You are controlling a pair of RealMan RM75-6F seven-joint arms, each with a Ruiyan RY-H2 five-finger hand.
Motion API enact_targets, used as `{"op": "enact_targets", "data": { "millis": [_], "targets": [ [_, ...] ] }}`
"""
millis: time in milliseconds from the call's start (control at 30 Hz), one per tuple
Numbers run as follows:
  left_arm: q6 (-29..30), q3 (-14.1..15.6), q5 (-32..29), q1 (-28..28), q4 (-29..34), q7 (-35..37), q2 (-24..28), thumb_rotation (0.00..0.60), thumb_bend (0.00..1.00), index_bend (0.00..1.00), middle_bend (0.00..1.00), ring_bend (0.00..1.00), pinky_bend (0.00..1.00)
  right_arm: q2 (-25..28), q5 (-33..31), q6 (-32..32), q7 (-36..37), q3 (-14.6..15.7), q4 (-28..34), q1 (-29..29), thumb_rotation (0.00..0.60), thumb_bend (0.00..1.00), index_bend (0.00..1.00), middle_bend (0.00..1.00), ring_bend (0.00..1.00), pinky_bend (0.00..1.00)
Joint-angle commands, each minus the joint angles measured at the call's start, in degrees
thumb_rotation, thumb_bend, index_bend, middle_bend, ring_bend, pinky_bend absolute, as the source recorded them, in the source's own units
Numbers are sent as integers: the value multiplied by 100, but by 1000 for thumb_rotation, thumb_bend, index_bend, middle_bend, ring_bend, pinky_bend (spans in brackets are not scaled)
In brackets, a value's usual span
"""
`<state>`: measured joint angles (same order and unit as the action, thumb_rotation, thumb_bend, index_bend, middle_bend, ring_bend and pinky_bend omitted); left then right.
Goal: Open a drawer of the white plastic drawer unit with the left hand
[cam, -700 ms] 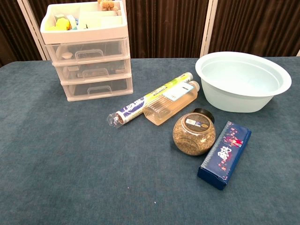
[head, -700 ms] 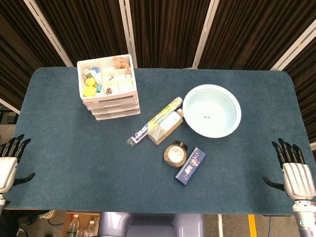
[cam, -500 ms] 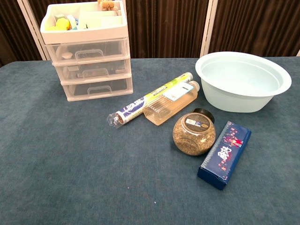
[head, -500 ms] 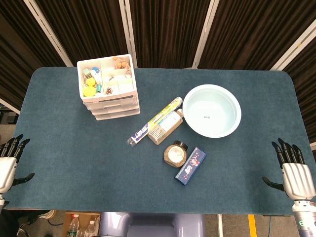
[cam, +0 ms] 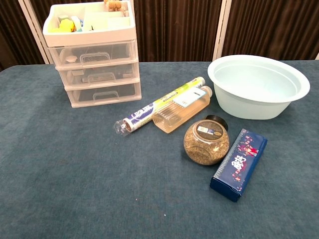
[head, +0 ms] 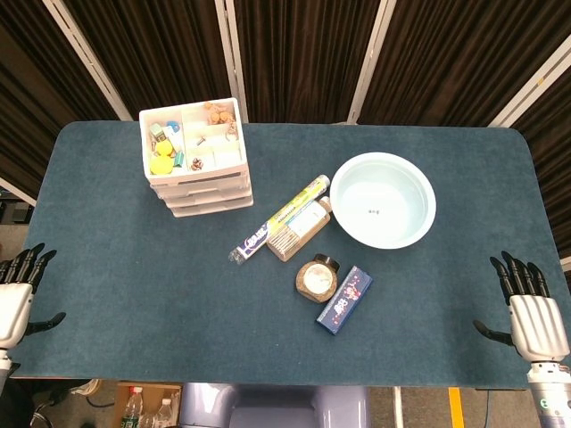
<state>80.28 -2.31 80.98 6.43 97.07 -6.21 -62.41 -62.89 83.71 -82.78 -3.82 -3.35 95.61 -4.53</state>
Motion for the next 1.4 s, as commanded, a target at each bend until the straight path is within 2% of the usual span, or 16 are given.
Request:
{"op": "enact_targets", "data": {
  "millis": [33,67,100,133,167,233,300,400,533,633,800,933,1133,1400],
  "targets": [
    [-62,-66,-109,41,142,80,-26,600,145,83,67,19,196,28,19,-12,55,5,31,10,600,152,0,0,0,0],
    [-91,-95,-157,61,206,104,-35,600,179,84,104,45,225,33,34,-9,67,12,34,11,600,152,0,0,0,0],
    [-127,-126,-210,84,285,135,-42,600,247,85,183,119,291,37,49,-3,75,23,36,11,600,151,0,0,0,0],
    [-169,-161,-277,109,382,169,-47,600,339,92,323,262,419,38,64,4,81,33,38,9,600,151,0,0,0,0],
    [-201,-186,-322,129,451,189,-51,600,380,95,393,333,481,38,73,6,86,36,39,7,600,151,0,0,0,0],
    [-320,-242,-451,192,641,252,-54,600,513,107,643,572,670,34,97,14,98,45,40,2,600,151,0,0,0,0],
    [-568,-333,-723,318,940,280,-58,600,590,110,764,678,738,31,113,24,120,51,42,-4,600,152,0,0,0,0],
    [-1109,-627,-1401,692,1498,320,-251,600,663,110,870,777,805,40,104,40,187,43,59,-11,600,152,0,0,0,0],
    [-1569,-1085,-2625,1242,1987,44,-472,600,696,99,957,862,864,64,69,71,216,38,73,-16,600,156,0,0,0,0],
    [-1722,-1372,-3478,1664,2047,-228,-657,600,695,74,991,895,888,77,61,82,237,36,92,-18,600,160,0,0,0,2],
    [-1852,-1876,-4689,2284,1930,-271,-1068,600,709,64,1000,915,903,97,65,102,300,35,96,-28,600,160,0,0,0,6],
    [-2137,-2292,-5613,2802,1632,23,-1553,600,716,65,1000,921,908,127,39,159,412,29,113,-47,600,160,0,0,0,9],
    [-2215,-2478,-6002,3261,1214,243,-2110,600,720,69,1000,924,909,169,60,180,523,36,135,-55,600,161,0,0,0,11],
    [-1734,-2542,-5592,3419,854,536,-2696,600,720,37,1000,923,909,203,92,179,638,49,146,-51,600,160,0,0,0,13]
  ]
}}
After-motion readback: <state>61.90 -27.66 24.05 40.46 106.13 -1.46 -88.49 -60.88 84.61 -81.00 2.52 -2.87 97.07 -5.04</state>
